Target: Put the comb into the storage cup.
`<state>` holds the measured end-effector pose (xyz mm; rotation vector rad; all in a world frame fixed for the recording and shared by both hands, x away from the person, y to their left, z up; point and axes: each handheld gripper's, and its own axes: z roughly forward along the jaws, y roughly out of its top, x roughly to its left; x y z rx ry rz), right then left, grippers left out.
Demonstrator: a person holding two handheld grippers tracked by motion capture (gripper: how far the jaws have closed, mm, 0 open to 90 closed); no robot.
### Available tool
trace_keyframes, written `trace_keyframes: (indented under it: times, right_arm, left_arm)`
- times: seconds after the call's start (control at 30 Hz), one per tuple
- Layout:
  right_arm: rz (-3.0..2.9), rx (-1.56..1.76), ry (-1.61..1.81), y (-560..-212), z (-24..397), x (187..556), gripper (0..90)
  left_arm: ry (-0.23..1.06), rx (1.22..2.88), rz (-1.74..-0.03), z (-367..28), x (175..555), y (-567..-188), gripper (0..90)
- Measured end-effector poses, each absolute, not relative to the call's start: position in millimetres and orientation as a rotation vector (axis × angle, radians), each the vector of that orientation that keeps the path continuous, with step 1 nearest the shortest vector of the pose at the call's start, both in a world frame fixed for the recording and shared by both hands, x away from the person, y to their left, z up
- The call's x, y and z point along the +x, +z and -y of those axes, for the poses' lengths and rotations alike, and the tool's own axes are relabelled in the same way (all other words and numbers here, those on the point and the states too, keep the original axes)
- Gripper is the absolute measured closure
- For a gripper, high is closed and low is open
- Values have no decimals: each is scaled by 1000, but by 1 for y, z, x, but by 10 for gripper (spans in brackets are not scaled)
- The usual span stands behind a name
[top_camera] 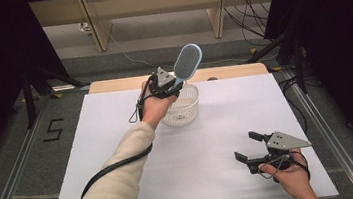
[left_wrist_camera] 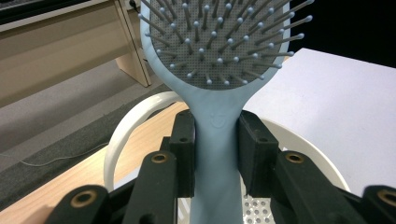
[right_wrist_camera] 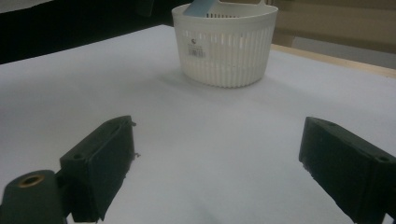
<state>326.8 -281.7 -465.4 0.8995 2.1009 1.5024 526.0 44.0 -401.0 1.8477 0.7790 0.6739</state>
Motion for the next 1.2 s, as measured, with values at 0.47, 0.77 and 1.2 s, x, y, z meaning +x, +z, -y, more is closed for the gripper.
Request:
trace_keyframes:
  times: [0.47, 0.77, 1.2]
  right_arm:
    - [-2104, 903, 1500, -466, 282, 327, 113]
    - [-2104, 906, 1500, -466, 282, 327, 112]
    - [-2102, 905, 1502, -466, 281, 327, 112]
  left_arm:
    - [665, 1861, -772, -41, 525, -404, 694]
    - [667, 1866, -769, -40, 526, -405, 694]
    - [667, 1880, -768, -38, 526, -408, 694]
